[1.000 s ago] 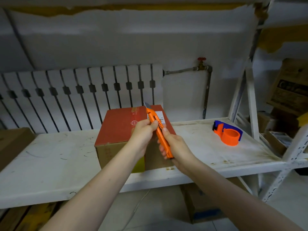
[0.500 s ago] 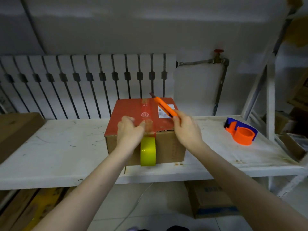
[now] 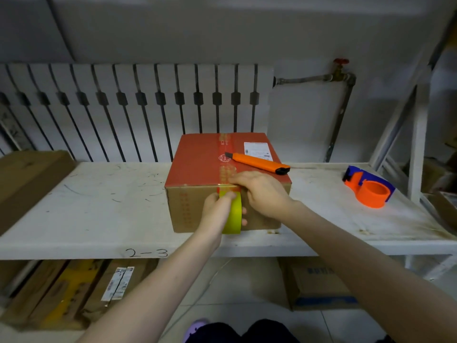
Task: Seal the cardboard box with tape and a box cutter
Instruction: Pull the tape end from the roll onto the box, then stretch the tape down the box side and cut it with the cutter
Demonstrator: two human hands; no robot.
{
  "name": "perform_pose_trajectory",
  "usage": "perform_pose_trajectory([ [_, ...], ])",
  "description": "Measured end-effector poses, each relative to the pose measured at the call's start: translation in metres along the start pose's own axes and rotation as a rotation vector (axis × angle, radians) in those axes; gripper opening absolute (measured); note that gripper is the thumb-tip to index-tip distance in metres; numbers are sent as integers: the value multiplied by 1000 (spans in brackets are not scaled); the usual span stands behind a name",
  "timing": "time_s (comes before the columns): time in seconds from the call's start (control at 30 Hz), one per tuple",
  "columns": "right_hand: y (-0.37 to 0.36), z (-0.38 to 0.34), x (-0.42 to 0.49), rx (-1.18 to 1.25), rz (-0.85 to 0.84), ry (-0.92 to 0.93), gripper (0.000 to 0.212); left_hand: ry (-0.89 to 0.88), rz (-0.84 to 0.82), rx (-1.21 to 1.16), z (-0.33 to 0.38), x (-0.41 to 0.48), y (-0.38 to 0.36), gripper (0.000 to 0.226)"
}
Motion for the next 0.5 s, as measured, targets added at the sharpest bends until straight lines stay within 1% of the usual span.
perform_pose_trajectory([
  [0.07, -2, 4, 2, -20, -36, -21, 49, -31, 24, 20, -4, -2, 0, 12],
  [0.2, -9, 10, -1, -42, -106, -19, 59, -120, 102, 55, -11, -4, 0, 12],
  [0.27, -15, 10, -5, -94, -155, -15, 63, -112, 118, 8, -13, -7, -1, 12],
  [0.33, -16, 9, -5, -123, -168, -31, 65, -92, 125, -53, -14, -7, -1, 12],
  [0.43, -14, 8, -3, -144, -178, -58, 68, -78, 143, -21, -20, -5, 1, 15],
  [0.5, -13, 7, -3, -168, -196, -67, 70, -27, 139, -48, -31, -5, 2, 19],
])
Point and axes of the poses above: each hand's wrist, its own x-axis towards the middle knuckle, its own y-axis out of the back of the hand, z = x × y, the point moved 7 cm from there along x, towards the middle knuckle, and after that the axes turned 4 degrees about -z, right-handed, at the moved point
